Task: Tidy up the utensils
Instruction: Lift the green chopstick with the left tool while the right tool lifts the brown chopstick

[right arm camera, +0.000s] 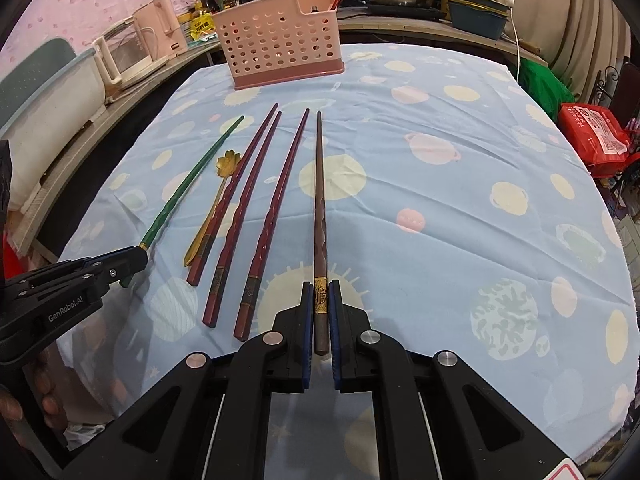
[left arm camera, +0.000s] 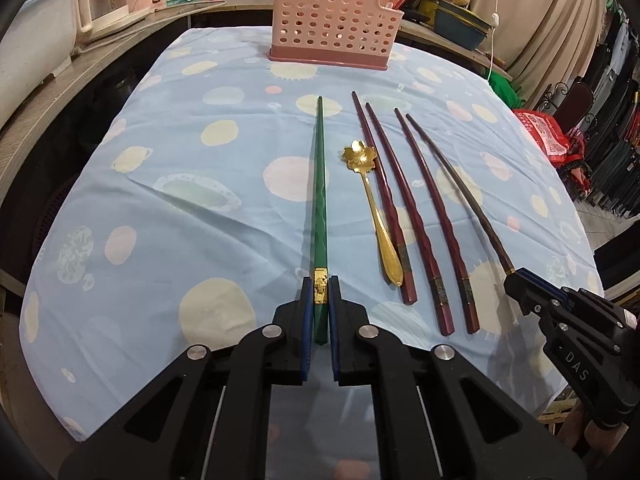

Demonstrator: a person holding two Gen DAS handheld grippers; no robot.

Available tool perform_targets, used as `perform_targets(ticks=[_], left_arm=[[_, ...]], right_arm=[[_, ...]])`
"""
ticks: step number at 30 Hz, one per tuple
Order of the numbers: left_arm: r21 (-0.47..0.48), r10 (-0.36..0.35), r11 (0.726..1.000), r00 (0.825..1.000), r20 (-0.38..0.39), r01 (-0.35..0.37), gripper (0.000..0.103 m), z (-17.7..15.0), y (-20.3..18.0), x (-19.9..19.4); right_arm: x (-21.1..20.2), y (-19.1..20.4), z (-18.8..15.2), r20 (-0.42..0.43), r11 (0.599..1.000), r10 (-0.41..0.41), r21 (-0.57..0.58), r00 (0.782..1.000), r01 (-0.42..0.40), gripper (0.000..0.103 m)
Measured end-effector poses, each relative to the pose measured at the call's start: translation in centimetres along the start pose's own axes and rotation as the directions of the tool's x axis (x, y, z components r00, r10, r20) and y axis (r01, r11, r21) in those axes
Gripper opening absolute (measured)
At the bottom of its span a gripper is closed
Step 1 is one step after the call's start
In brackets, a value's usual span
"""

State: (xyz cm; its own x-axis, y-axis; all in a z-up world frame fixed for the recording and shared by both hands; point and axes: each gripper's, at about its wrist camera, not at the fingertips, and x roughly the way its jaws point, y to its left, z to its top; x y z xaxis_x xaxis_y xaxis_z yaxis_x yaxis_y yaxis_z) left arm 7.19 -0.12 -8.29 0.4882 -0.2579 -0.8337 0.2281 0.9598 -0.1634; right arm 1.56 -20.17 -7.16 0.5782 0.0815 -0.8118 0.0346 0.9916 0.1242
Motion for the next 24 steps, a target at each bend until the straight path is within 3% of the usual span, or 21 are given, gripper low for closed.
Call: perform_targets(ticks=[14, 24], left_arm=[[-0.017, -0.028, 0.999, 0.992, 0.119, 0.031, 0.007, 1.6, 0.4, -5.9], [-0.010, -0.030, 0.999, 0.969, 0.246, 0.033, 0.007, 4.6, 0.8, -10.7]], right_arm=[[-5.7, -1.0, 1.6, 0.120, 0.999, 0.021, 0.031, 0.992, -0.025, 0.007], [-10.4, -2.2, 5.5, 0.252, 0.996, 0.050, 0.064, 0.967, -0.068, 0.007]])
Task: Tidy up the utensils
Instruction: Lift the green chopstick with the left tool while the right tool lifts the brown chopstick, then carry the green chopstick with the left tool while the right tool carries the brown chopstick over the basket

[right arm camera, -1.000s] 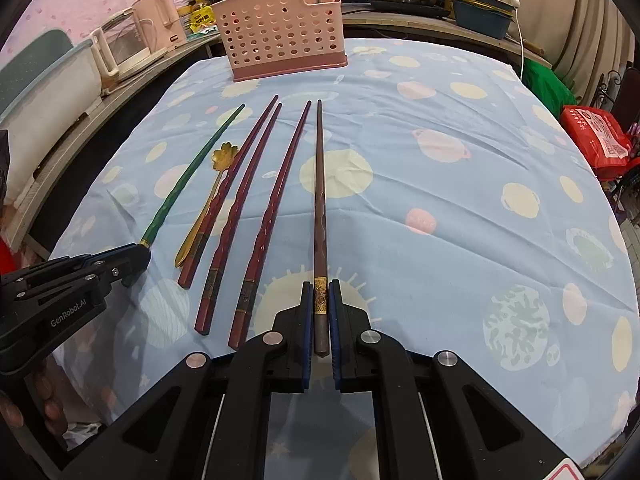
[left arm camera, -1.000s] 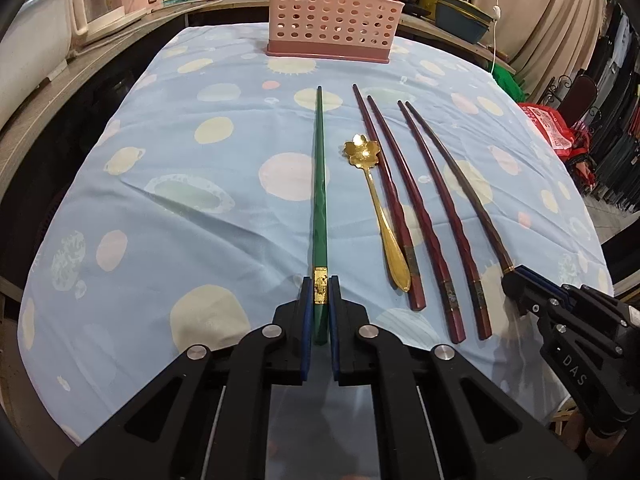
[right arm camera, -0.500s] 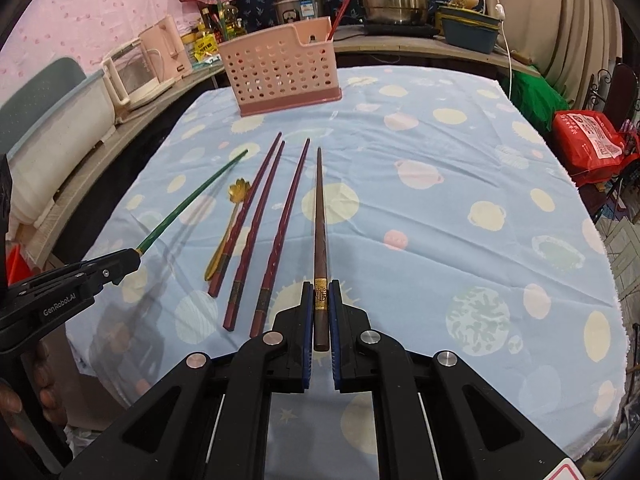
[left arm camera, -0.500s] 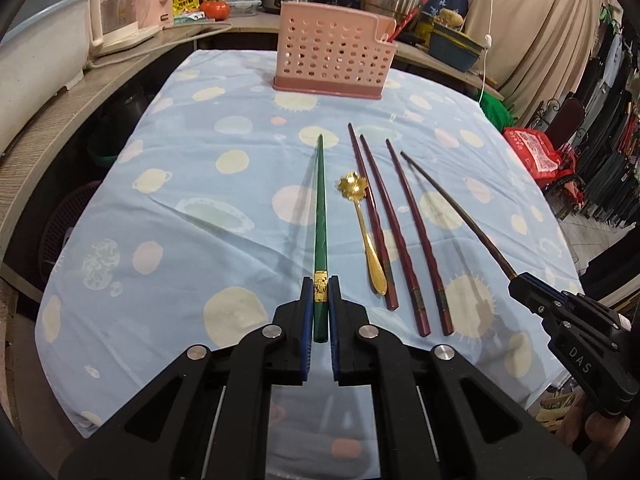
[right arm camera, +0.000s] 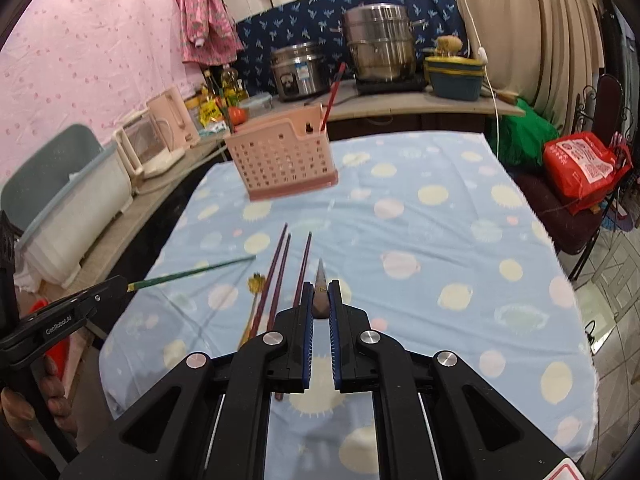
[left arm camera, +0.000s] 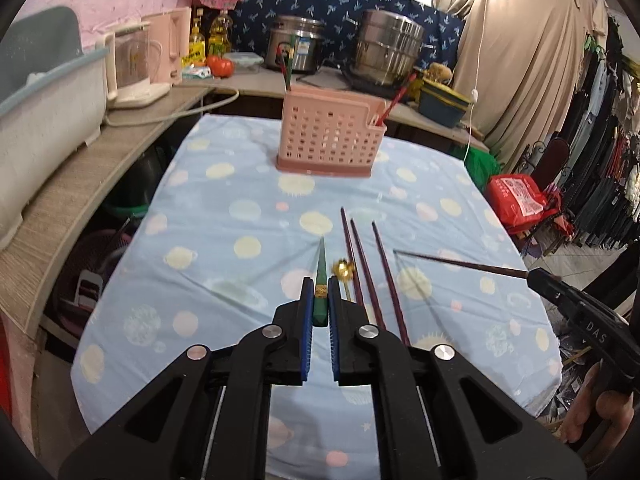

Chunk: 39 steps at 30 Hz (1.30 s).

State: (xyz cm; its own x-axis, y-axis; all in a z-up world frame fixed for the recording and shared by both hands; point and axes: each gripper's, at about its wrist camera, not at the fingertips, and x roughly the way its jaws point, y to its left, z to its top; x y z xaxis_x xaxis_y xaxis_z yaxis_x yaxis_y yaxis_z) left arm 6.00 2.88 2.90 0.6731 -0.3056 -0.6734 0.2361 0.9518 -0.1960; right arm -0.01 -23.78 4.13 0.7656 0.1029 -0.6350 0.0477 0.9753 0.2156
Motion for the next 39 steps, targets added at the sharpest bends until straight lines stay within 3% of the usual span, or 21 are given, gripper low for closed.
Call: perform_targets(ticks=[6, 18, 28, 39], left_arm=[[0.001, 0.010, 1.000, 0.998, 0.059, -0.010, 0.007, 2.4, 0.2, -0.8], [0.035, 0.006, 0.999, 0.991, 0.137, -0.011, 0.007, 7.1, -0.6, -1.0], [0.067, -0.005, 0.998, 0.978, 0.207, -0.009, 0.007, 12.2, -1.6, -0.6], [0.081, -0.020, 0.997, 0.940, 0.340, -0.009, 0.007, 21.8, -2.9, -0.2]], right_arm=[[-1.1, 0.0, 2.9, 0.074, 1.000, 0.016, -0.001, 0.997, -0.016, 0.007], [-0.5, 0.3, 7.2, 0.132, 0.999, 0.053, -0.001, 0.990, -0.053, 0.007], [0.6, 0.4, 12.9, 0.202, 0.997, 0.082, -0.009, 0.976, -0.082, 0.007], [3.9, 1.7, 21.3, 0.288, 0.992, 0.120, 0.001, 0.950, -0.126, 0.007]])
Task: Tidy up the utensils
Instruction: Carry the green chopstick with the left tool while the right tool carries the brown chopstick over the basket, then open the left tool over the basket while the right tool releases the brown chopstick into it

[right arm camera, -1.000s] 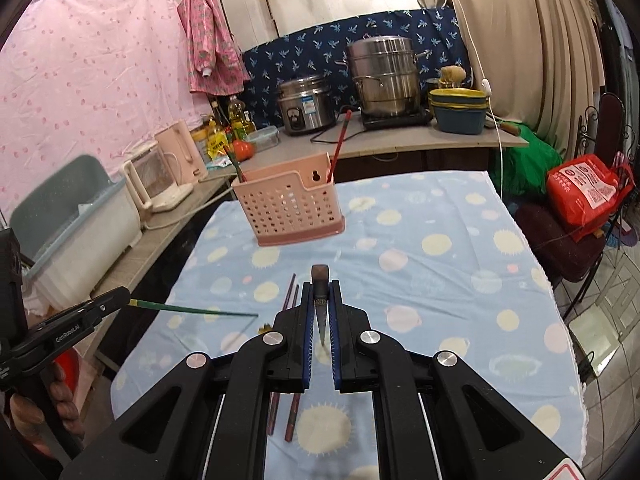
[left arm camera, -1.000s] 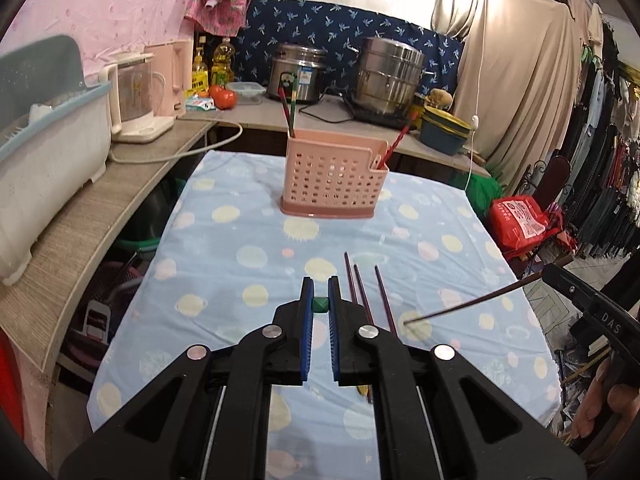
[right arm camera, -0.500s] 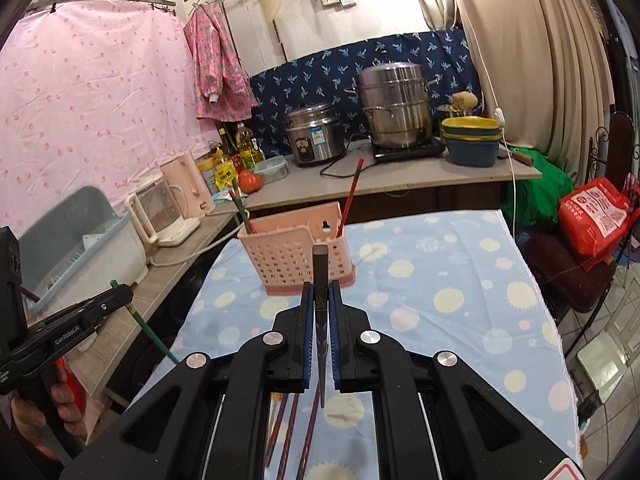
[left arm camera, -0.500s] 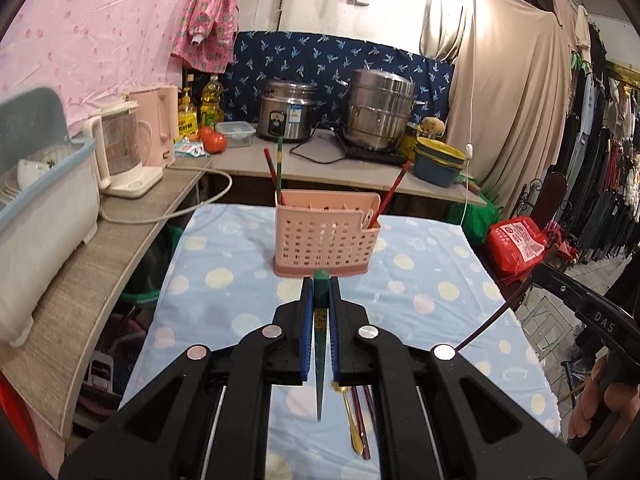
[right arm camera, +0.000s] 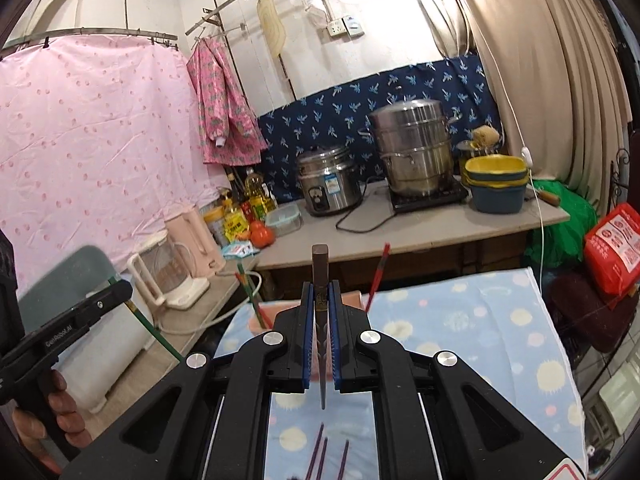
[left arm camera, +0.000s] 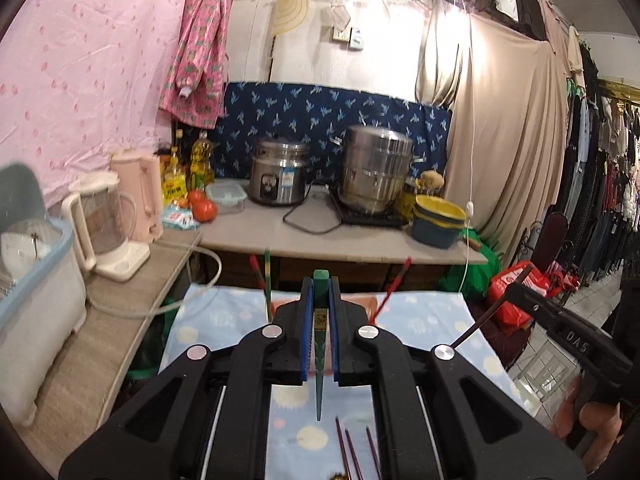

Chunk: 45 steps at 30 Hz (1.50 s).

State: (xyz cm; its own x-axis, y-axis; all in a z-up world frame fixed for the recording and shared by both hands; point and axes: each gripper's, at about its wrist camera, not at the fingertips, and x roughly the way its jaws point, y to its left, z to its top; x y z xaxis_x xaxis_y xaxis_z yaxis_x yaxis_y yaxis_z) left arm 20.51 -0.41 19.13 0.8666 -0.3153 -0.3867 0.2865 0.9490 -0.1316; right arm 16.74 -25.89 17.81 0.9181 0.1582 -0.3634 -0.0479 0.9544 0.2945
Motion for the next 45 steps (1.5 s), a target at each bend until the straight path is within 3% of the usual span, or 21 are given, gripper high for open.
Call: perform_targets(ticks=[8, 13, 21, 30, 32, 33, 34, 35, 37, 45], left_arm=[[0.019, -0.004, 1.000, 0.997, 0.074, 0.002, 0.007, 5.4, -0.9, 4.1], [0.012, -0.014, 1.000, 0.995, 0.094, 0.013, 0.007, 6.7, -0.7, 7.1], [-0.005, -0.011, 1.000, 0.999, 0.044, 0.011, 0.007, 4.6, 0.4, 13.0], [-0.035, -0.006, 0.999, 0.999, -0.051, 0.004, 0.007, 1.0, 1.8, 17.0], [-0.040, -0.004, 0.999, 0.998, -0.064, 0.001, 0.008, 0.6, 2.0, 17.3], [-0.047, 0.001, 0.999, 0.997, -0.071, -0.004, 0.008, 0.5, 2.2, 17.4], [-0.054, 0.007, 0.998, 0.997, -0.077, -0.011, 0.015, 0.3, 2.4, 17.5], [-0.063, 0.018, 0.998, 0.996, -0.084, -0.024, 0.028, 0.2, 2.7, 17.6], [-0.078, 0.029, 0.996, 0.996, -0.083, -0.036, 0.037, 0.0, 3.1, 17.4], [-0.102, 0.036, 0.994, 0.994, -0.103, -0.047, 0.037, -1.1, 3.9, 16.0]], right_arm=[[4.7, 1.6, 4.5, 0.052, 1.000, 0.008, -0.007, 0.999, -0.008, 0.007], [8.1, 2.0, 5.9, 0.067, 1.000, 0.012, 0.005, 0.998, -0.013, 0.007], [14.2, 0.8, 3.4, -0.024, 0.999, 0.018, 0.046, 1.000, -0.017, 0.007], [17.8, -0.4, -0.5, -0.130, 0.999, -0.003, 0.051, 0.992, 0.010, 0.008], [17.8, -0.7, -0.8, -0.126, 0.998, -0.016, 0.064, 0.992, 0.024, 0.018], [17.6, -0.9, -0.9, -0.119, 0.997, -0.024, 0.068, 0.993, 0.033, 0.036], [17.3, -1.0, -0.9, -0.103, 0.997, -0.028, 0.074, 0.994, 0.036, 0.047], [17.1, -1.0, -0.9, -0.093, 0.996, -0.032, 0.076, 0.995, 0.039, 0.048], [16.7, -0.9, -0.8, -0.088, 0.997, -0.038, 0.063, 0.995, 0.044, 0.048], [14.6, -0.7, -1.5, -0.092, 0.998, -0.040, 0.049, 0.995, 0.045, 0.048]])
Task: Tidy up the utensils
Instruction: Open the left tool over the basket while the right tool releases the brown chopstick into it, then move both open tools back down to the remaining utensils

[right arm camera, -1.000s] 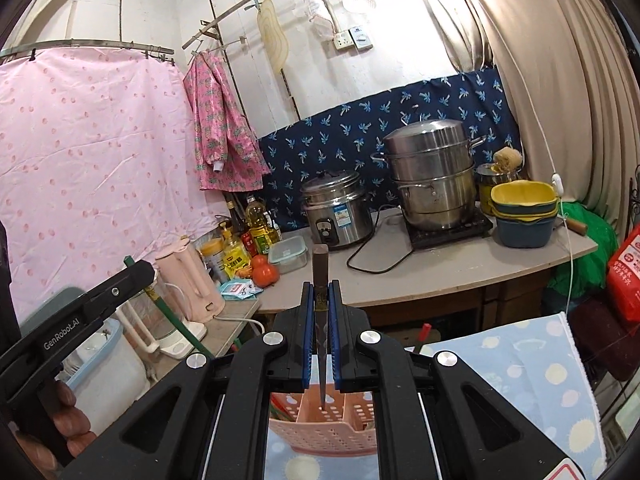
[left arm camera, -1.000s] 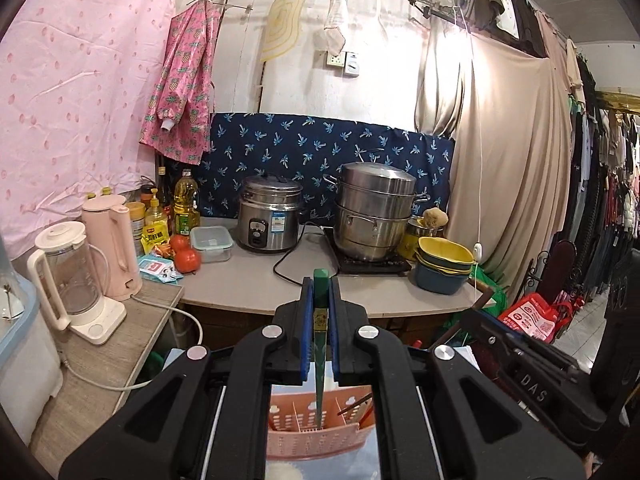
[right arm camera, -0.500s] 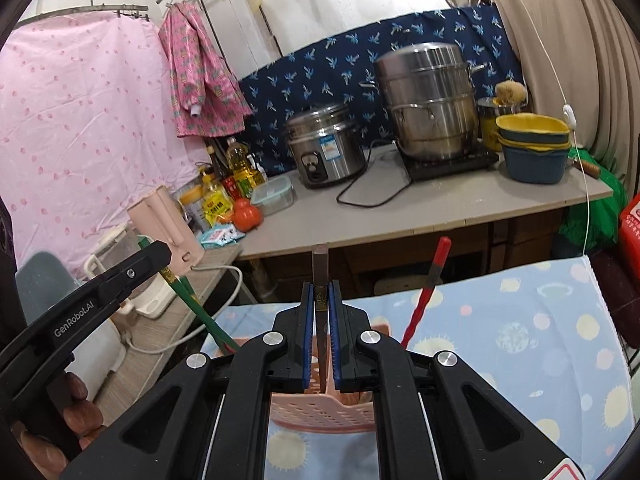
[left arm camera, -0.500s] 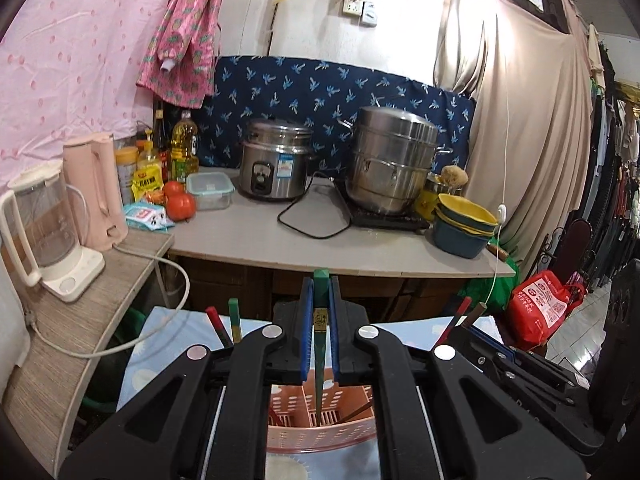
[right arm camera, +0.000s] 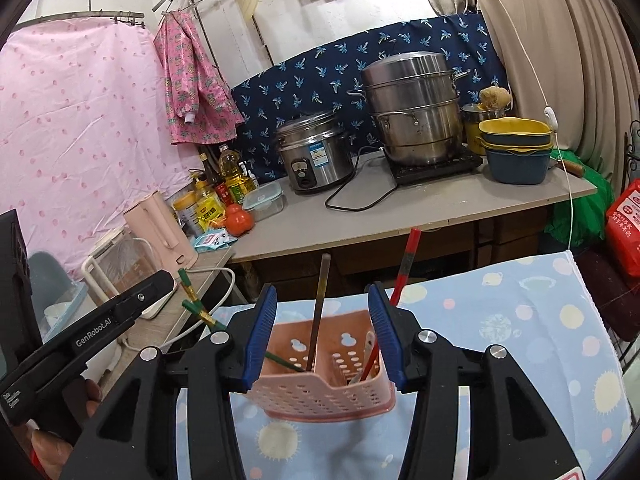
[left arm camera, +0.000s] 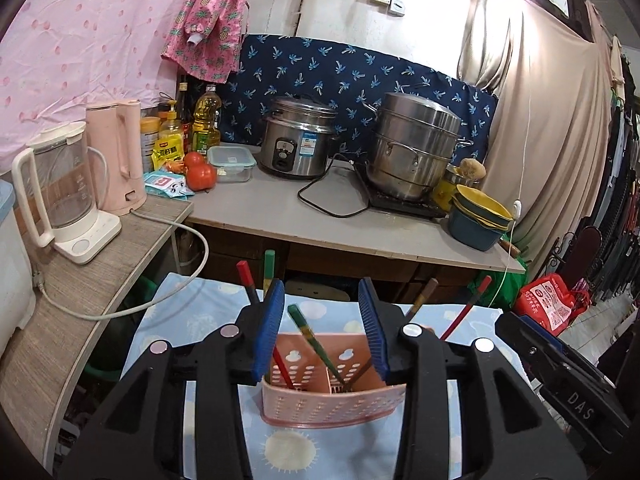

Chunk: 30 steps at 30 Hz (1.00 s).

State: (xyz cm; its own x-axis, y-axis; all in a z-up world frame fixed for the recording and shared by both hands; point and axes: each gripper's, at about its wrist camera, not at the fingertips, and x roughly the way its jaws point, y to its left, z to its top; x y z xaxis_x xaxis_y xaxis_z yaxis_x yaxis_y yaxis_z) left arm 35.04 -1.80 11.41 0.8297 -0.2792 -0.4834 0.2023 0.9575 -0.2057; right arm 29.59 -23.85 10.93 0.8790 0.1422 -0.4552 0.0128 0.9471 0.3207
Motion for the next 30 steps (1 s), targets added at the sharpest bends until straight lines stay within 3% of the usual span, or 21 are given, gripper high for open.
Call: perform_targets(ticks=[10, 18, 30], left_arm=[[0.001, 0.014, 1.000, 0.999, -0.041, -0.014, 0.037, -3.5, 0.6, -3.7], [-0.006, 0.029, 1.000, 0.991, -0.128, -0.030, 0.037, -9.5, 1.0, -6.5], [0.037, 0.060, 0.998, 0.948, -0.313, -0.050, 0.037, -20.9, 0.7, -9.6]], right_arm=[[-4.4, 0.2, -3.2, -0.022, 0.999, -0.010, -0.030, 1.000, 0.009, 0.047], [-7.6, -1.0, -10.1, -0.140, 0.998, -0.045, -0.049, 0.989, 0.039, 0.047], [-11.4, -2.9, -20.6, -0.310, 0.994, -0.105, -0.072, 0.945, 0.087, 0.047]])
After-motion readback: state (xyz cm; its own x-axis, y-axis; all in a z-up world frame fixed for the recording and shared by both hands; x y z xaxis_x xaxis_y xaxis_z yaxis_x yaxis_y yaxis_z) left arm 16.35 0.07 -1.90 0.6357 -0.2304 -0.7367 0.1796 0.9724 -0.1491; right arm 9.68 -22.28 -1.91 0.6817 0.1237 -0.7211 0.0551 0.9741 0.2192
